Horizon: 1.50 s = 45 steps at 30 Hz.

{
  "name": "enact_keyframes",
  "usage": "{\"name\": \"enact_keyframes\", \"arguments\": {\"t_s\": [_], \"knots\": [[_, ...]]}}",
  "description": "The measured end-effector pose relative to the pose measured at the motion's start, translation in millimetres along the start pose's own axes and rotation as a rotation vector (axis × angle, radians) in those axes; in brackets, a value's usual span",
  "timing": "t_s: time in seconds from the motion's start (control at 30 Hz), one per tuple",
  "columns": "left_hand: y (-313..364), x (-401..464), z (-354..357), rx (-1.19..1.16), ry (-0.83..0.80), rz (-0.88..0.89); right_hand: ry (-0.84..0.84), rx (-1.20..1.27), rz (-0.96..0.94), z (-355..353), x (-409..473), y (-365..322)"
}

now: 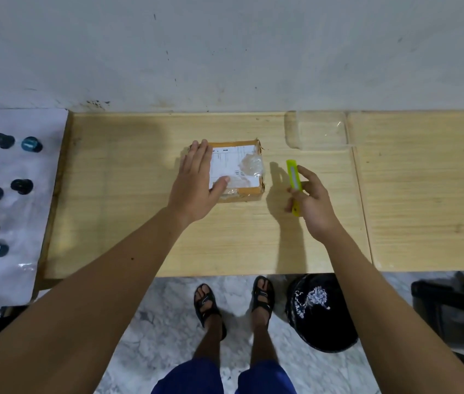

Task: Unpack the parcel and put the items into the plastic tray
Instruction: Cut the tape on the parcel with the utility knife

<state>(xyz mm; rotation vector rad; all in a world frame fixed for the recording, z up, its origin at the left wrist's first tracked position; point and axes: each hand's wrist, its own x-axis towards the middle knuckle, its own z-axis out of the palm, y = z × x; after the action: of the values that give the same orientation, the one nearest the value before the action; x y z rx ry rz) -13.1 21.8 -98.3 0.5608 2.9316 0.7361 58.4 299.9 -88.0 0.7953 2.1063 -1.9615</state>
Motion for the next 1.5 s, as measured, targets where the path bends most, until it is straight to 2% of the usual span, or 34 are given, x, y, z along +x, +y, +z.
{"name": "enact_keyframes", "arguments": {"t_s": [0.1, 0.17, 0.43, 0.83, 1.1, 1.3, 1.5], "knots": [[-2.1, 2.9, -1.2, 0.094, -0.022, 0.067, -0.152, 0.179, 0.054, 4.7, -10.1, -14.2], [-4.2, 4.3, -1.7, 0.126, -0.04, 0.093, -0.19, 0.168, 0.029, 6.9, -16.0, -14.7], [-2.2, 5.1, 2.1, 0.124, -0.057, 0.061, -0.051, 0.009, -0.066, 14.7, -27.1, -17.4], [-6.2, 6.8, 0.6, 0.013, -0.082, 0.047, 0.1, -0.488, -0.234, 36.9, -28.9, -36.4], [-1.6, 9.3, 1.4, -0.018, -0.079, 0.0, 0.027, -0.721, -0.244, 33.3, -30.7, -52.3], [0.9, 11.7, 0.2, -0.06, -0.112, -0.019, -0.025, -0.76, -0.241, 29.5, -37.2, -57.6], [3.1, 9.4, 0.5, -0.101, -0.066, -0.041, -0.019, -0.741, -0.22, 24.5, -41.0, -55.7]]}}
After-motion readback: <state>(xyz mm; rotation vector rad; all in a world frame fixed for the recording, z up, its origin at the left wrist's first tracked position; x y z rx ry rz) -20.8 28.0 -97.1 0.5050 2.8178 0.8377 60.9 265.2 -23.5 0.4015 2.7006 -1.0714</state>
